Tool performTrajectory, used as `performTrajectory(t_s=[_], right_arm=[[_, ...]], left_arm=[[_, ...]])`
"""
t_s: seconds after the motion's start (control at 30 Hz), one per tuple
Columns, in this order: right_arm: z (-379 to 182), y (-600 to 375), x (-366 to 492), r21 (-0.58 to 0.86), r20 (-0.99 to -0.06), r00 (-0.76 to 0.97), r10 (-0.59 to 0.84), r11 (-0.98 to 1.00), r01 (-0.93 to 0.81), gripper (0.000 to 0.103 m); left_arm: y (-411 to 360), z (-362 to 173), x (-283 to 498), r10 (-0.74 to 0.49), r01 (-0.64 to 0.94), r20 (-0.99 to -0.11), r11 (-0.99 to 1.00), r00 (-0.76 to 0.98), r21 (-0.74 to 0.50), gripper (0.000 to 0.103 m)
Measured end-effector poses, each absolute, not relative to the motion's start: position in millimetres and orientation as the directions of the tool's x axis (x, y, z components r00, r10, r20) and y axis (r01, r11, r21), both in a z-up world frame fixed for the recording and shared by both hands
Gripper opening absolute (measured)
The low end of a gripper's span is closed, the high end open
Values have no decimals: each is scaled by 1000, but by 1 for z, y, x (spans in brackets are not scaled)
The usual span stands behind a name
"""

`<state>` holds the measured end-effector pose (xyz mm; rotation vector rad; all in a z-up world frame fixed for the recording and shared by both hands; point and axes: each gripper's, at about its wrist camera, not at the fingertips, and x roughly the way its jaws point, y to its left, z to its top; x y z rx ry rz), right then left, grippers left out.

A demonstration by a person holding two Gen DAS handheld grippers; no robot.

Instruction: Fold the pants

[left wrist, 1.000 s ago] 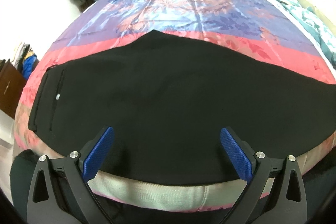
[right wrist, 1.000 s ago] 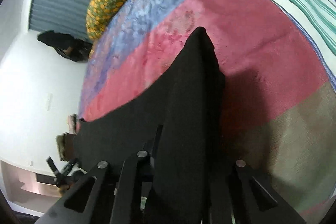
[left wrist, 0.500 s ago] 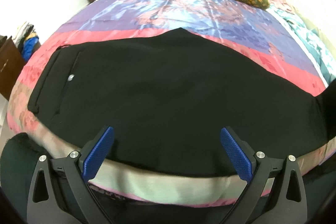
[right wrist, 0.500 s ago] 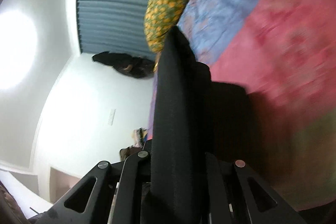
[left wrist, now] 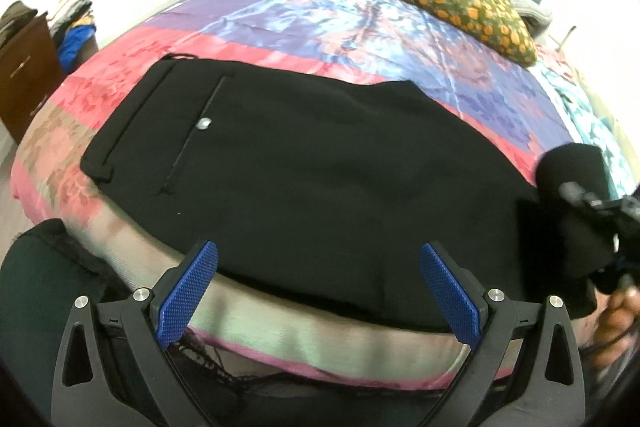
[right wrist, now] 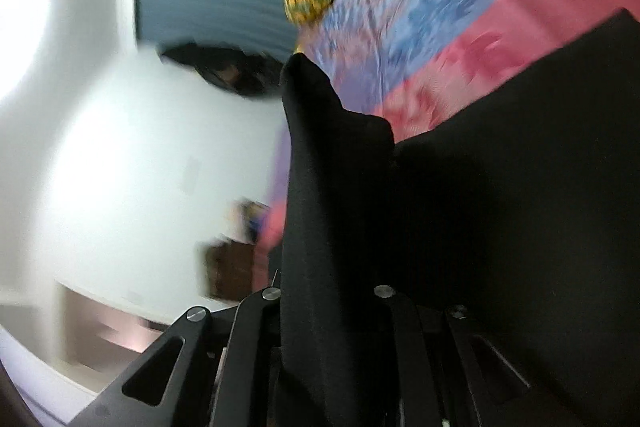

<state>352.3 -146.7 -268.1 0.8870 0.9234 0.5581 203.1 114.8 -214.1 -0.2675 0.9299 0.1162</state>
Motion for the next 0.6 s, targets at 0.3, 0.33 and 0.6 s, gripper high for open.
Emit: performTrajectory(t_s=[0.3, 0.33, 0.6], right_arm=[[-236, -60, 295, 278, -709, 540, 453, 884, -377, 86], [-235, -72, 279, 241, -698, 576, 426, 897, -370, 92], [-246, -206, 215, 363, -660, 704, 262, 932, -7, 93]], left_arm=[[153, -216, 193, 6, -354, -807, 900, 591, -253, 101], [152, -216, 194, 4, -355, -804, 899, 594, -257, 101], [36, -187, 224, -238, 65, -778, 967, 581, -247, 76]])
